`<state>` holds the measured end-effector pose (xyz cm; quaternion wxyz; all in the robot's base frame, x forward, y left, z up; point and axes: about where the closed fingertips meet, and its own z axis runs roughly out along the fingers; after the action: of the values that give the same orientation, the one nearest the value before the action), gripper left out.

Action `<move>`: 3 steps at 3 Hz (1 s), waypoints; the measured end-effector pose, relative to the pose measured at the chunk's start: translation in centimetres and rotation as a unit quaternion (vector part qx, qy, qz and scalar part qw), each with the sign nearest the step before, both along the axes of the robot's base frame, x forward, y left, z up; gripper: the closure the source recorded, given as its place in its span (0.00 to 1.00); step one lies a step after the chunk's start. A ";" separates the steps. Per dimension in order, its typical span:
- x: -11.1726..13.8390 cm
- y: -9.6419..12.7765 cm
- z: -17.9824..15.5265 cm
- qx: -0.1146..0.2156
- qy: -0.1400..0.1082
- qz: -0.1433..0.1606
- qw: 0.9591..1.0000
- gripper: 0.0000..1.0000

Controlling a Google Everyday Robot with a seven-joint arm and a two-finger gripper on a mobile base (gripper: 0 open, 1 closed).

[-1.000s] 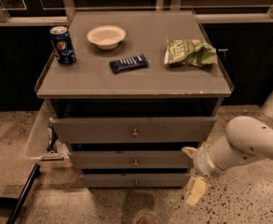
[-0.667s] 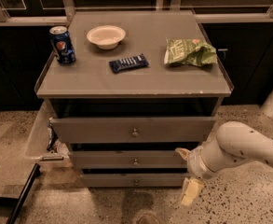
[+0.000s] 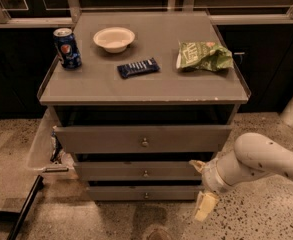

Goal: Open bottom drawer

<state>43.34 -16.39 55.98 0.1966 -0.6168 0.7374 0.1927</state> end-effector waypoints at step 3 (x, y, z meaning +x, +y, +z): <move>4.3 -1.5 -6.6 -0.052 -0.148 0.048 0.987 0.00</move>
Offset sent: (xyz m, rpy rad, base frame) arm 0.0538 -0.0212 -0.0765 -0.1165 -0.3082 0.0886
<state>47.64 -17.89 49.34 0.2615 -0.6824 0.6790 0.0701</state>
